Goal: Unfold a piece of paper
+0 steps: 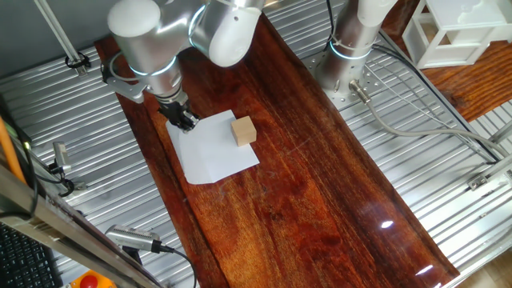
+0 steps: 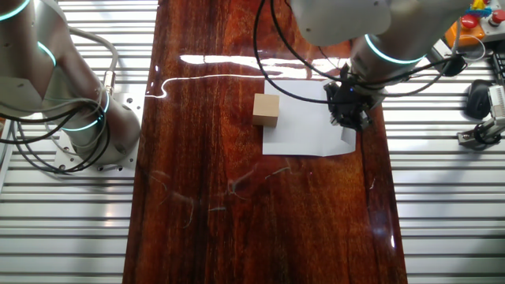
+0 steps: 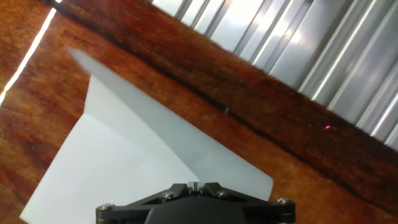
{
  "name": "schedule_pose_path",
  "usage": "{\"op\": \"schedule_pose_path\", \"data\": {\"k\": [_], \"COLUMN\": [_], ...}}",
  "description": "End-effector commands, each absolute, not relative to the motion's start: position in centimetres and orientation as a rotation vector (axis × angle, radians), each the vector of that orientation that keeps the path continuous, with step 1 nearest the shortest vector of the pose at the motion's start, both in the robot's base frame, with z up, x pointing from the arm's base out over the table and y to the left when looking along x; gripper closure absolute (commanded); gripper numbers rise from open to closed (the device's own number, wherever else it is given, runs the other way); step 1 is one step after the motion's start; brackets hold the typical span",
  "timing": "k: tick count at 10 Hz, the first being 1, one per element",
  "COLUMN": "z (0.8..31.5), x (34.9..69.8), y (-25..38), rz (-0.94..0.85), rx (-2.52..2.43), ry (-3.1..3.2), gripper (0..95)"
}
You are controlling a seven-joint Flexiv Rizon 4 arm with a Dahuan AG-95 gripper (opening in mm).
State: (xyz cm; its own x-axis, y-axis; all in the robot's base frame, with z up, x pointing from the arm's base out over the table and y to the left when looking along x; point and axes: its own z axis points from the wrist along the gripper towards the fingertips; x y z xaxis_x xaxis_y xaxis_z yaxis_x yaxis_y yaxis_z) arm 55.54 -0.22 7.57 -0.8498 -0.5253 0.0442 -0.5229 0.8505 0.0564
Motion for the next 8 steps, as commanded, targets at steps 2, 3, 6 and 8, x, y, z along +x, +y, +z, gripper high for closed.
{"op": "schedule_pose_path", "data": {"k": [2,3,6,8], "z": [6.7,6.6,6.7,6.3], "x": [58.1,58.6,59.9,59.0], "y": [-0.6,-0.5,0.0,-0.5], "rz": [-0.08,-0.079,-0.077,-0.074], "rx": [0.85,0.851,0.845,0.846], "ry": [-2.971,-2.971,-2.968,-2.963], "gripper": [95.0,95.0,95.0,95.0]}}
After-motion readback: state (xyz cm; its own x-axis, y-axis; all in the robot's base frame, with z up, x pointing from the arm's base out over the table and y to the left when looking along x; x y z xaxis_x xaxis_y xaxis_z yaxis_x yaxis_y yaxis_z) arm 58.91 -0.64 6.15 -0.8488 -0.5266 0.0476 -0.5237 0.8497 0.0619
